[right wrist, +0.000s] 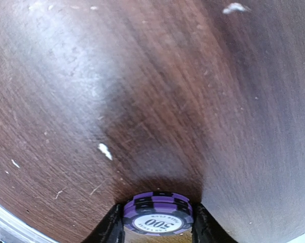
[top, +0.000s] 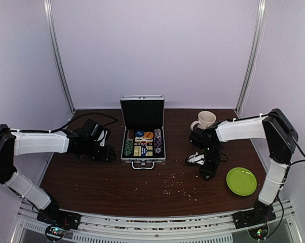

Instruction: Pack up texas hold em set

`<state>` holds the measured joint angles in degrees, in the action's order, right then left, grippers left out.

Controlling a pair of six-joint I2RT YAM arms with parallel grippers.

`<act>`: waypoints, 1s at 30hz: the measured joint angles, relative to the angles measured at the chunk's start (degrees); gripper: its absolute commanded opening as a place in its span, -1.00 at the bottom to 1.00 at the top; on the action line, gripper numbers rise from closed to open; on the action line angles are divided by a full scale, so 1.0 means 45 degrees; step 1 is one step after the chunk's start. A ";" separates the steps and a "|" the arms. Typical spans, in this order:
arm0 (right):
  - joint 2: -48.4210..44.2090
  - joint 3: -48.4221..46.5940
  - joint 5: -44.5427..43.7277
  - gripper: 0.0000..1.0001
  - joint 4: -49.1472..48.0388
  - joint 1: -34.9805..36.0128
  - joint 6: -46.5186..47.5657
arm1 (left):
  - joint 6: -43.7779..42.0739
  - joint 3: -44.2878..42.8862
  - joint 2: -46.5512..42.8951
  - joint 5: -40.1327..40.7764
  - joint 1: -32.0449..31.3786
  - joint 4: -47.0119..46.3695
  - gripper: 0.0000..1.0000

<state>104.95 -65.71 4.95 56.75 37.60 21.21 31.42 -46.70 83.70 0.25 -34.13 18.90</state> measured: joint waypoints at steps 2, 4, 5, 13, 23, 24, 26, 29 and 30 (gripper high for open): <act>0.0044 -0.0044 0.0034 -0.28 0.0053 0.0049 0.0010 | 0.0000 0.0000 -0.0005 0.0005 0.0000 0.0000 0.17; 0.0121 -0.0151 0.0058 -0.33 0.0155 0.0063 0.0015 | 0.0000 0.0000 -0.0005 0.0005 0.0000 0.0000 0.17; 0.0175 -0.0199 0.0092 -0.34 0.0204 0.0063 0.0010 | 0.0000 0.0000 -0.0005 0.0005 0.0000 0.0000 0.17; 0.1185 -0.1758 0.0884 -0.38 0.0525 0.0520 0.0010 | 0.0000 0.0000 -0.0019 0.0058 0.0000 0.0015 0.17; 0.3002 -0.4945 0.1282 -0.39 0.0223 0.1316 -0.0034 | 0.0000 0.0039 -0.0248 0.0301 0.0000 0.0165 0.18; 0.3089 -0.5149 0.1282 -0.39 0.0238 0.1365 -0.0034 | 0.0000 0.0049 -0.0311 0.0335 0.0000 0.0189 0.18; 0.3206 -0.5469 0.1282 -0.39 0.0223 0.1433 -0.0039 | 0.0000 0.0049 -0.0418 0.0389 0.0000 0.0219 0.18; 0.3240 -0.5581 0.1277 -0.40 0.0248 0.1511 -0.0034 | 0.0000 0.0049 -0.0515 0.0481 0.0000 0.0223 0.17; 0.3240 -0.5581 0.1277 -0.40 0.0282 0.1511 -0.0034 | 0.0000 0.0049 -0.0525 0.0495 0.0000 0.0228 0.18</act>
<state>119.52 -90.83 10.70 58.02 44.40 21.06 31.42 -46.48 81.34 2.48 -34.13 19.92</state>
